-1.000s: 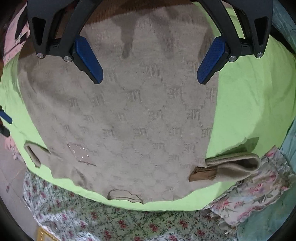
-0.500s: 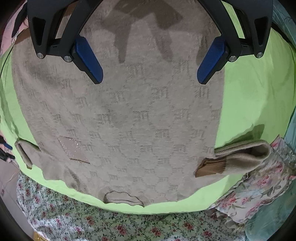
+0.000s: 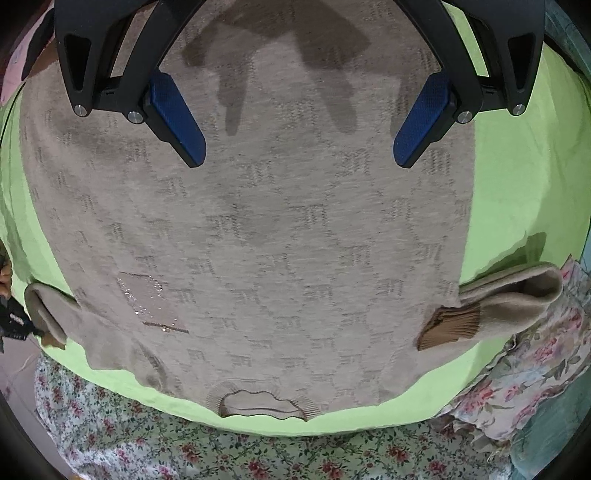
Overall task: Fold small clothes
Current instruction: 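Grasp the brown sleeve cuff with the right gripper and lift it, then carry the cuff across the sweater body with the right gripper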
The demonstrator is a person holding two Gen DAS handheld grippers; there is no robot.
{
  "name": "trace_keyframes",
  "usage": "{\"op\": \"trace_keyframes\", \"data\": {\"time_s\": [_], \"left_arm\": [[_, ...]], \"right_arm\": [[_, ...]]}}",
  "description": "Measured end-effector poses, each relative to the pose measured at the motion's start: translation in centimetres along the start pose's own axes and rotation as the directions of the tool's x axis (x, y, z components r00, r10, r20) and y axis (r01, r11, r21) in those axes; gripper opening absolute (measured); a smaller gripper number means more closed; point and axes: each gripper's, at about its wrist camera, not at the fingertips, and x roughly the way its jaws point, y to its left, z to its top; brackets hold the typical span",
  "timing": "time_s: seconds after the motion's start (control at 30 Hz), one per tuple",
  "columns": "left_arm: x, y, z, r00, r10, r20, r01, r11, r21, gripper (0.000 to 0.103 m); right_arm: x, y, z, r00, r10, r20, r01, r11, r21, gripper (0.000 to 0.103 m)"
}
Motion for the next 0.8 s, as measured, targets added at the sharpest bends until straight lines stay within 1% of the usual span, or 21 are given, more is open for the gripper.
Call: {"op": "trace_keyframes", "data": {"time_s": [0.07, 0.17, 0.2, 0.23, 0.3, 0.37, 0.43, 0.47, 0.53, 0.57, 0.6, 0.63, 0.67, 0.7, 0.77, 0.8], "left_arm": [[-0.1, 0.0, -0.2, 1.0, -0.014, 0.003, 0.014, 1.0, -0.003, 0.102], [-0.5, 0.1, -0.5, 0.999, -0.035, 0.017, 0.036, 0.999, -0.008, 0.102], [-0.7, 0.2, -0.6, 0.999, -0.041, 0.024, 0.041, 0.999, -0.012, 0.102], [-1.1, 0.4, -0.8, 0.998, -0.05, 0.031, 0.051, 0.999, -0.018, 0.102], [-1.7, 0.9, -1.0, 0.996, -0.078, 0.049, 0.079, 0.996, -0.031, 0.102], [-2.3, 1.7, -1.2, 0.993, -0.101, 0.065, 0.104, 0.994, -0.046, 0.102], [-2.5, 2.9, -1.2, 0.99, -0.122, 0.067, 0.126, 0.989, -0.071, 0.102], [-2.5, 3.4, -1.2, 0.989, -0.134, 0.068, 0.14, 0.987, -0.085, 0.102], [-2.6, 4.8, -1.0, 0.983, -0.163, 0.084, 0.173, 0.978, -0.121, 0.102], [-2.6, 5.3, -0.9, 0.982, -0.169, 0.089, 0.18, 0.975, -0.131, 0.102], [-2.6, 5.8, -0.8, 0.981, -0.17, 0.093, 0.182, 0.973, -0.143, 0.102], [-2.5, 6.4, -0.6, 0.981, -0.168, 0.097, 0.182, 0.971, -0.156, 0.102], [-2.4, 6.8, -0.5, 0.98, -0.17, 0.1, 0.185, 0.969, -0.165, 0.102], [-2.2, 7.4, -0.3, 0.979, -0.178, 0.104, 0.194, 0.964, -0.18, 0.102], [-1.9, 8.1, 0.1, 0.976, -0.19, 0.11, 0.209, 0.957, -0.202, 0.102], [-1.6, 8.5, 0.6, 0.973, -0.201, 0.115, 0.222, 0.952, -0.212, 0.102]], "right_arm": [[-0.8, 2.8, -1.3, 0.997, 0.072, -0.009, -0.072, 0.997, -0.029, 0.007], [-1.2, 7.8, -3.7, 0.987, 0.152, -0.046, -0.155, 0.985, -0.076, 0.007], [-1.0, 10.1, -4.9, 0.976, 0.208, -0.067, -0.213, 0.974, -0.08, 0.007], [-0.7, 11.7, -5.8, 0.966, 0.244, -0.081, -0.25, 0.965, -0.08, 0.007], [0.4, 15.1, -7.7, 0.941, 0.319, -0.113, -0.327, 0.943, -0.06, 0.007], [2.4, 19.0, -10.1, 0.899, 0.408, -0.159, -0.416, 0.909, -0.025, 0.007], [4.1, 22.3, -12.4, 0.87, 0.45, -0.202, -0.462, 0.887, -0.016, 0.007], [5.4, 24.3, -13.8, 0.85, 0.471, -0.237, -0.486, 0.874, -0.006, 0.007], [7.4, 27.4, -16.2, 0.821, 0.489, -0.296, -0.51, 0.86, 0.005, 0.007], [8.3, 28.9, -17.5, 0.808, 0.493, -0.322, -0.52, 0.854, 0.0, 0.007], [9.5, 30.8, -19.1, 0.789, 0.5, -0.356, -0.536, 0.844, 0.0, 0.007], [10.3, 31.9, -20.3, 0.775, 0.504, -0.38, -0.544, 0.839, 0.002, 0.007], [10.9, 32.9, -21.4, 0.766, 0.502, -0.401, -0.548, 0.836, -0.001, 0.007], [11.5, 33.9, -22.5, 0.764, 0.49, -0.421, -0.545, 0.839, -0.012, 0.007], [13.1, 35.6, -24.6, 0.766, 0.446, -0.462, -0.52, 0.854, -0.038, 0.007], [13.4, 36.2, -25.4, 0.767, 0.431, -0.476, -0.515, 0.855, -0.056, 0.009]]}}
